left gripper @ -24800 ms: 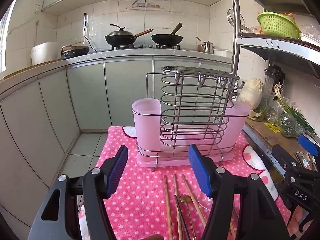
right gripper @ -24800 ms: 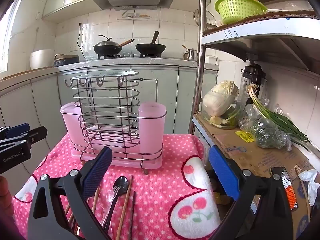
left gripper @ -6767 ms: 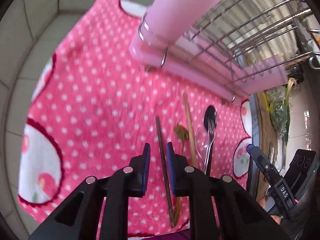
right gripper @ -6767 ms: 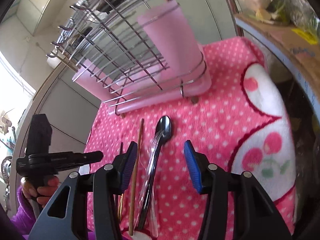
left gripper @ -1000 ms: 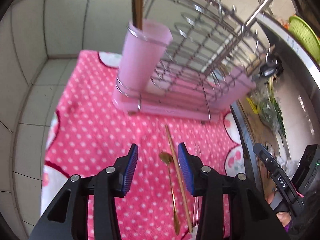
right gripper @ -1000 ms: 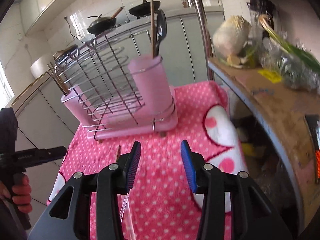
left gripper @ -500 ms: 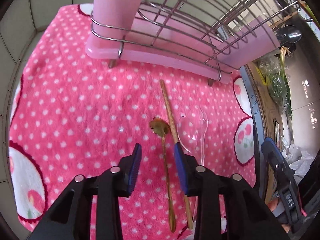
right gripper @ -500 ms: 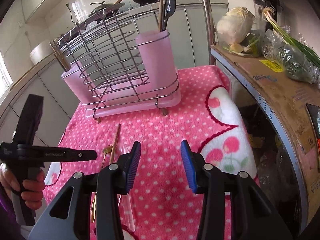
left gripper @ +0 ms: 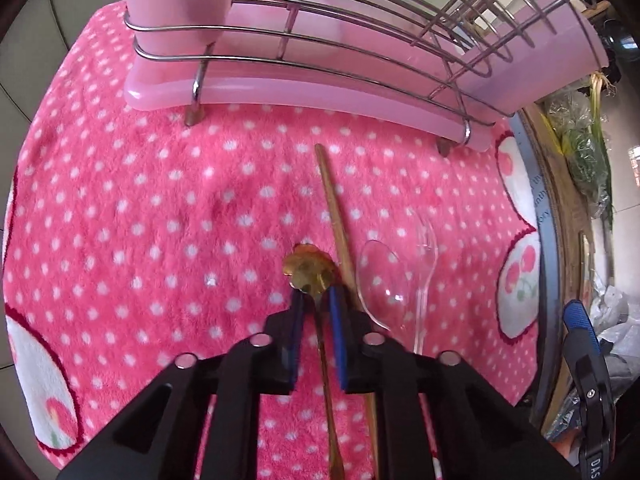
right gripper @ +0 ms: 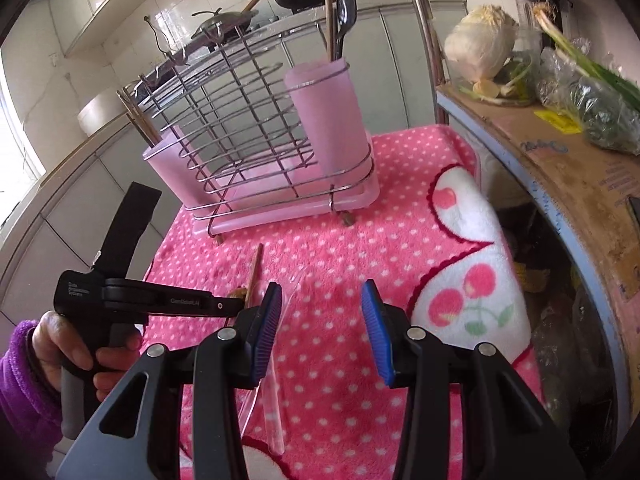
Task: Organize utensils
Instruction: 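Grasp the gold spoon with the left tool while the right tool grasps the clear plastic fork, then lower the gold spoon into the pink cup with left tool while right tool lowers clear fork into other cup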
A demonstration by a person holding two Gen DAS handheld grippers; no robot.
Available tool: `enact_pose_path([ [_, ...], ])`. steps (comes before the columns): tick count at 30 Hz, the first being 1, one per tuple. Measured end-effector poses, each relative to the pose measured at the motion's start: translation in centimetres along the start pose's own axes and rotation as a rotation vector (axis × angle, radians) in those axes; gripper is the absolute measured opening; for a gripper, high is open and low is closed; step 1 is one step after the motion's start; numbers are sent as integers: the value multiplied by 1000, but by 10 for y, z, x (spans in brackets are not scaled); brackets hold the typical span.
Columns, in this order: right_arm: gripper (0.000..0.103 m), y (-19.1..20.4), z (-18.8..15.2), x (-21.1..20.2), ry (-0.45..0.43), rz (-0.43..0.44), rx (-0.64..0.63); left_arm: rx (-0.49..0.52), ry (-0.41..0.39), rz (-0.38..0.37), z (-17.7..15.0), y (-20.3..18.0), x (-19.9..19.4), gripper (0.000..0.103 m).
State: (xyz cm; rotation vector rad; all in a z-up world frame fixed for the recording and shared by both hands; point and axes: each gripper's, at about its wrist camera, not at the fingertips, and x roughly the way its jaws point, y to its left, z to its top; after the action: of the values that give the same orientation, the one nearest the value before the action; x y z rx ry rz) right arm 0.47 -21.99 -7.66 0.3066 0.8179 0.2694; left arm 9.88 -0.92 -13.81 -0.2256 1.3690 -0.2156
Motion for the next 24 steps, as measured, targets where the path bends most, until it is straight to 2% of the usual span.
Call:
enact_pose_path([
  [5, 42, -3, -1, 19, 79, 87, 69, -39, -42, -23, -3, 21, -18, 1],
  [8, 30, -5, 0, 35, 138, 124, 114, -49, -77, -29, -7, 35, -33, 1],
  [13, 21, -4, 6, 63, 224, 162, 183, -11, -168, -21, -17, 50, -63, 1],
  [18, 21, 0, 14, 89, 293, 147, 226, -12, -235, -88, -23, 66, -87, 1],
  [21, 22, 8, 18, 103, 322, 111, 226, -4, -261, -105, -23, 67, -92, 1],
  [24, 22, 21, 23, 115, 341, 36, 182, 4, -275, -130, -22, 70, -97, 1],
])
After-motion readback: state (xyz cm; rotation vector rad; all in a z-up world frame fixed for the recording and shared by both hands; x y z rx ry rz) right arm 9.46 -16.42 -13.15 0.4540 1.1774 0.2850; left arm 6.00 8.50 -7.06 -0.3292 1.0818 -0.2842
